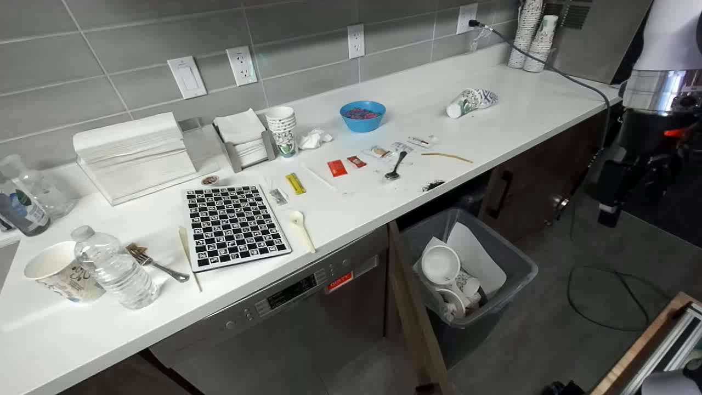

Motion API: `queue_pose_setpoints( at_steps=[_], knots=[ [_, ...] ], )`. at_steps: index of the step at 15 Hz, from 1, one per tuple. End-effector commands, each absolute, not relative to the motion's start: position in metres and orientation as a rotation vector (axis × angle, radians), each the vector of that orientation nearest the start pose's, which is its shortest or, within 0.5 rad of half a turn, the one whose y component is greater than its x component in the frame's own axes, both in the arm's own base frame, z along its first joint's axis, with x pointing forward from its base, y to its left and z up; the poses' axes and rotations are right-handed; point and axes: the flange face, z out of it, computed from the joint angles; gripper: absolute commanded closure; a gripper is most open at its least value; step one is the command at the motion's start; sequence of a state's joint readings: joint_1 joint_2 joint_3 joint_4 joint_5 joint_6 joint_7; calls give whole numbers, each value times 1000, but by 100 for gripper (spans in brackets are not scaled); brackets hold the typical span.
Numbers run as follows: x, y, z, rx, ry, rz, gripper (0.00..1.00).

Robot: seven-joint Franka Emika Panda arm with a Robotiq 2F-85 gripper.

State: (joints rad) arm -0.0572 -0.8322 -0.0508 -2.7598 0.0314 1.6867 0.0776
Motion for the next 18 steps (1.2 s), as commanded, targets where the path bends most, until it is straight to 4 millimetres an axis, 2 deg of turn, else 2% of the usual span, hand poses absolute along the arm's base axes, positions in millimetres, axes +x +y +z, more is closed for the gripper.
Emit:
queue_pose_setpoints(
  at_steps=[1,13,15,18],
  knots=[
    [269,-25,425,-3038,262,376,0],
    [269,-25,423,-3037,261,382,0],
    [287,-47,420,-3111,183,318,0],
    [326,-97,419,-3280,-38,168,0]
  ],
)
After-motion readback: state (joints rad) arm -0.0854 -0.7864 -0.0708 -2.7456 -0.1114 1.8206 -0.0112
